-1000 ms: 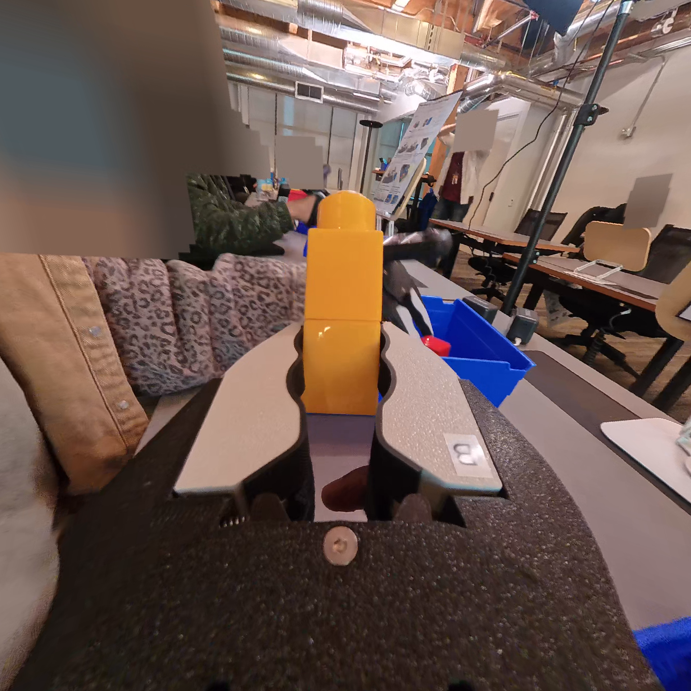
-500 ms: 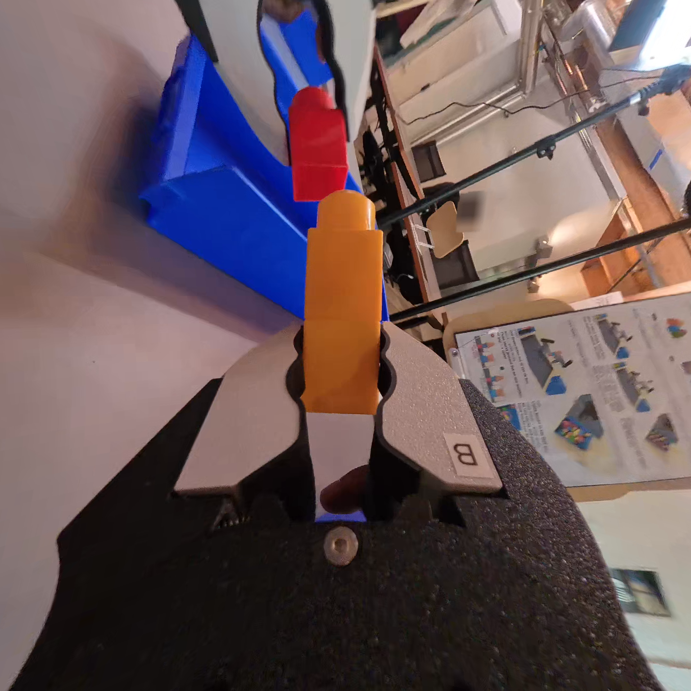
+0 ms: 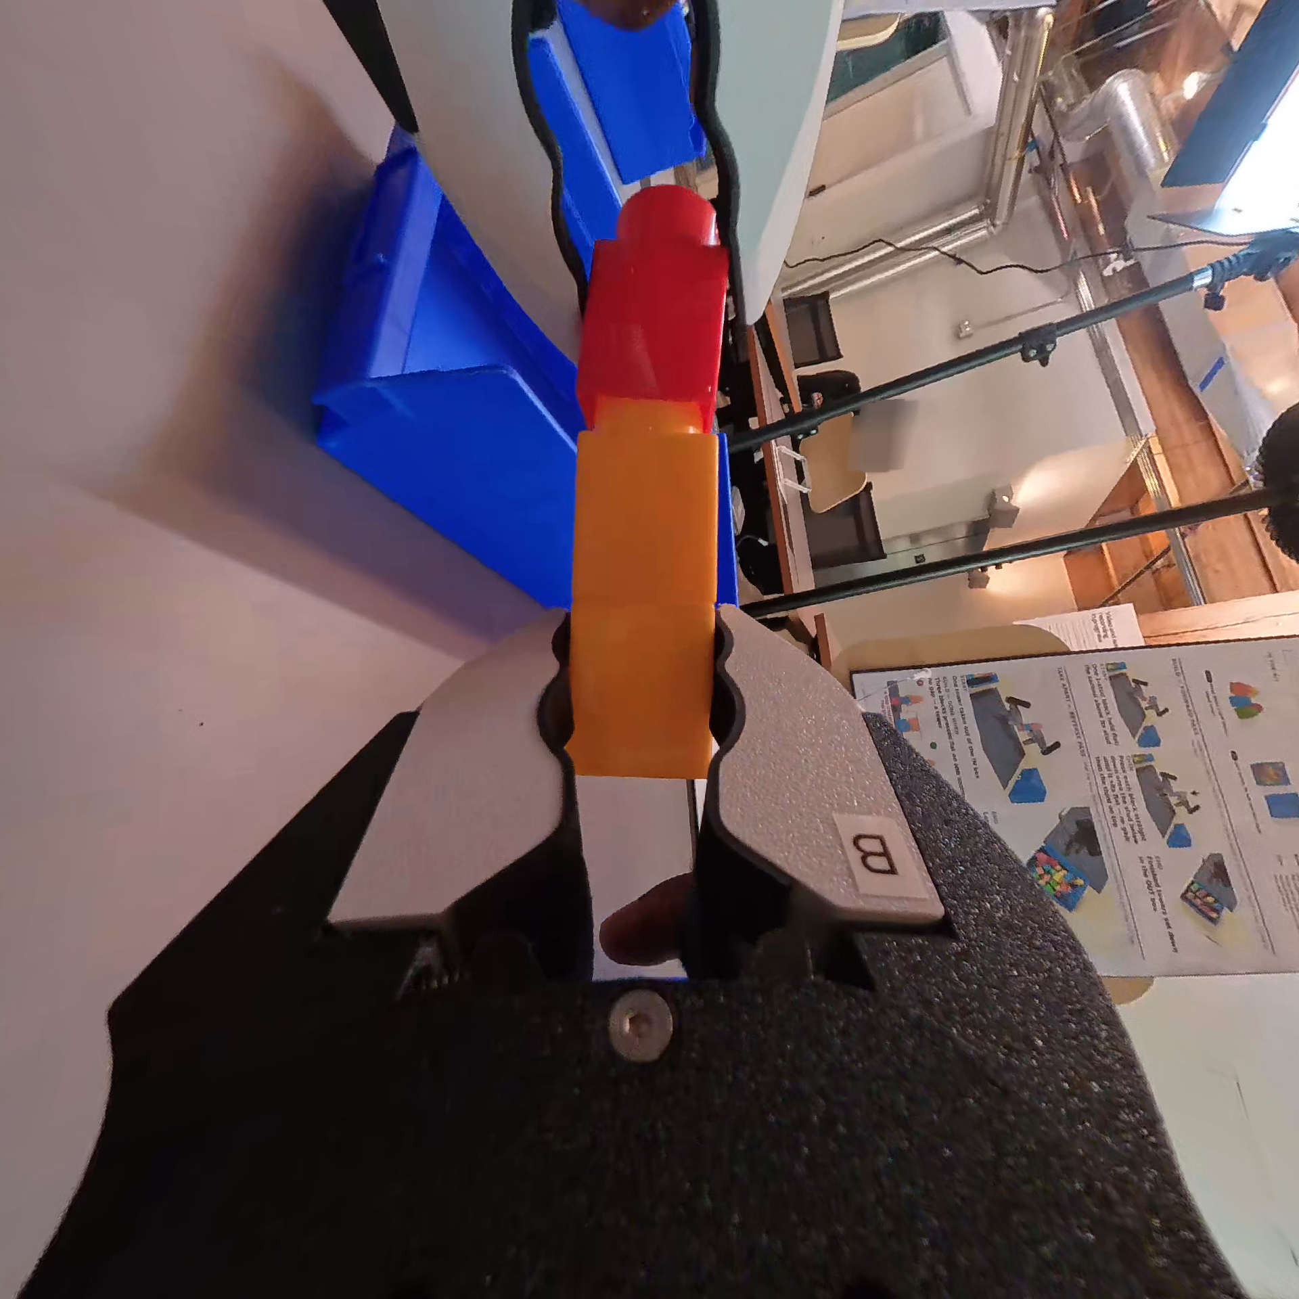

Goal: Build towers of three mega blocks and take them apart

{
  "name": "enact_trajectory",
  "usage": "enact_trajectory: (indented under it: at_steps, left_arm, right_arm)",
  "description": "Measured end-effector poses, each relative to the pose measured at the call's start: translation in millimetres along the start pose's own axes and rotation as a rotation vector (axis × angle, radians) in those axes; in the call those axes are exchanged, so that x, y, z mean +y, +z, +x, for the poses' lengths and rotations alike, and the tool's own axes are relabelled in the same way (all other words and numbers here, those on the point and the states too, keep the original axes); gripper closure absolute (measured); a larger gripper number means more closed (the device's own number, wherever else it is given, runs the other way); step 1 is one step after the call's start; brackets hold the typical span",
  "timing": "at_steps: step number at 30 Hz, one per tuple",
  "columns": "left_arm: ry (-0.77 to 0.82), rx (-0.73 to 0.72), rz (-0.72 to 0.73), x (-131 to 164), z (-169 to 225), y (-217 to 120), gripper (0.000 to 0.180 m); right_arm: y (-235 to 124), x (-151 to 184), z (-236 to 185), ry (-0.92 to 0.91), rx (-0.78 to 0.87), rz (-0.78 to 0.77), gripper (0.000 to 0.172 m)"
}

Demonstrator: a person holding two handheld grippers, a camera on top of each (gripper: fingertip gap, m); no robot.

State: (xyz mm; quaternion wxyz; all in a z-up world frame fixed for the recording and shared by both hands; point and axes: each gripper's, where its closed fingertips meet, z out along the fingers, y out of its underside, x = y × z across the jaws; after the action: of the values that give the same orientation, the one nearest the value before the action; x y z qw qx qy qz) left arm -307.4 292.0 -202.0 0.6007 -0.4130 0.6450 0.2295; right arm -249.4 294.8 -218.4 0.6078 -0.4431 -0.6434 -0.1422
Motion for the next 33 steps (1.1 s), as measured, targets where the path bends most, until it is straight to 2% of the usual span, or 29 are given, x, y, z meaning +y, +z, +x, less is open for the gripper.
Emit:
enact_trajectory:
  at_steps: [1, 7, 11, 18, 22, 24, 30, 33]
  left_arm:
    - [-0.001, 0.002, 0.016, -1, 0, -1, 0.144]
    - [-0.123, 0.044, 0.232, -15, 0, -16, 0.145]
    - [-0.123, 0.063, 0.241, -17, -1, -19, 0.145]
    - [-0.223, 0.148, 0.428, -32, -3, -40, 0.146]
    - [-0.264, 0.254, 0.435, -34, 3, -47, 0.146]
    - [-0.263, 0.260, 0.438, -32, 1, -49, 0.145]
    - [-0.313, 0.284, 0.443, -33, -7, -50, 0.142]
    - [-0.387, 0.237, 0.426, -30, -17, -44, 0.134]
  right_arm:
    - [0, -1, -1, 0.004, -0.003, 0.016, 0.136]
    - [-6, -13, 0, 0.041, 0.001, 0.129, 0.136]
    - [-9, -17, -1, 0.038, -0.002, 0.166, 0.136]
    - [-14, -34, -4, 0.100, -0.048, 0.267, 0.136]
    - [-10, -41, -15, 0.095, -0.090, 0.278, 0.136]
    - [-8, -45, -14, 0.126, -0.080, 0.304, 0.136]
    - [-2, -50, -18, 0.317, -0.128, 0.403, 0.136]
    - [2, -50, -17, 0.491, -0.174, 0.444, 0.136]
